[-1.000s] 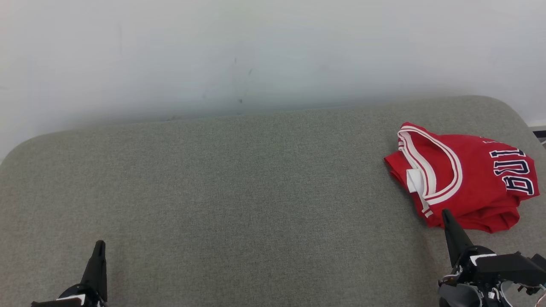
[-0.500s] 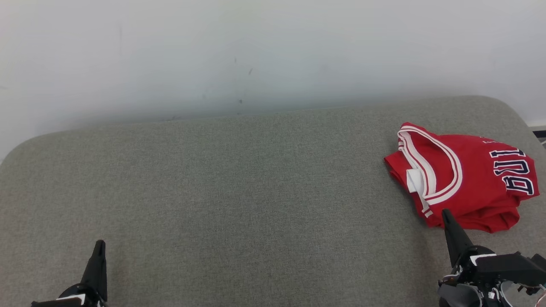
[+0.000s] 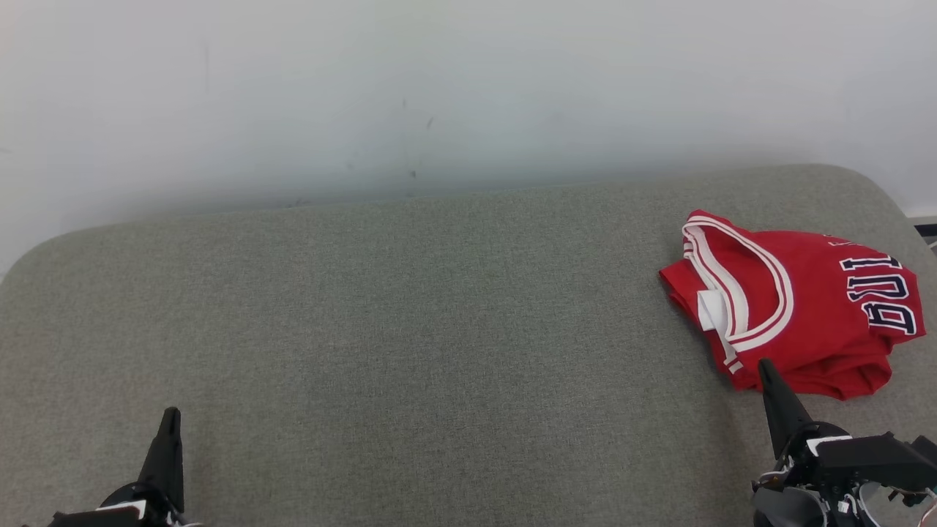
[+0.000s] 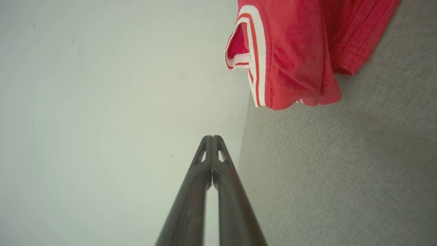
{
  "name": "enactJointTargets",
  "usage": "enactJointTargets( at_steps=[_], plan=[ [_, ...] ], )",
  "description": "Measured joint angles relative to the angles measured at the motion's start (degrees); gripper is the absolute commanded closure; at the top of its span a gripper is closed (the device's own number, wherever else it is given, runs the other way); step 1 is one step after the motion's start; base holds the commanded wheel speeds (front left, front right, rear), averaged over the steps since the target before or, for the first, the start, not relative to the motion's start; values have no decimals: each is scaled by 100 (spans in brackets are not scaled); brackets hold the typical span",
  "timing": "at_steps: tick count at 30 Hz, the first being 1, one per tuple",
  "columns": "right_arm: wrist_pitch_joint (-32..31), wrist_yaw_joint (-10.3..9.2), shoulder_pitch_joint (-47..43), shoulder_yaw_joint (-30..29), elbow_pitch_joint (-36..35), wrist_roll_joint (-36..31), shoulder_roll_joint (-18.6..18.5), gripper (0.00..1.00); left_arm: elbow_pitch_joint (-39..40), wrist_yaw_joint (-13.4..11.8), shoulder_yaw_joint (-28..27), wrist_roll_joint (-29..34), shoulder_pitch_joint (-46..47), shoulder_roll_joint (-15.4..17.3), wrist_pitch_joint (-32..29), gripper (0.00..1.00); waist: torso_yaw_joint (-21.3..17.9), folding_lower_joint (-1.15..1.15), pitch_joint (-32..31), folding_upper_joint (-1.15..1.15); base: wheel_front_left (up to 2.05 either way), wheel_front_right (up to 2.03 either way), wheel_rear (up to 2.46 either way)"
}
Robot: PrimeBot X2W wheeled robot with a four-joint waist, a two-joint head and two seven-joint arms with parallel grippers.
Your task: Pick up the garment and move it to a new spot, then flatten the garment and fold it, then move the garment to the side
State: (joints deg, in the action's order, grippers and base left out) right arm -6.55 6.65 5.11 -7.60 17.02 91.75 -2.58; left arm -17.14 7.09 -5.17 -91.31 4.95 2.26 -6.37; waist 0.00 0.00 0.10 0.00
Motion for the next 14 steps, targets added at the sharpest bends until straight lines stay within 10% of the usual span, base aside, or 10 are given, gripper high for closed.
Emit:
enactJointTargets(
  at_steps=[14],
  plan=[
    [0,0,0,0,0,0,0,100,1,0,0,0,0,0,1,100,0,-1,0,0,0,0,0]
  ],
)
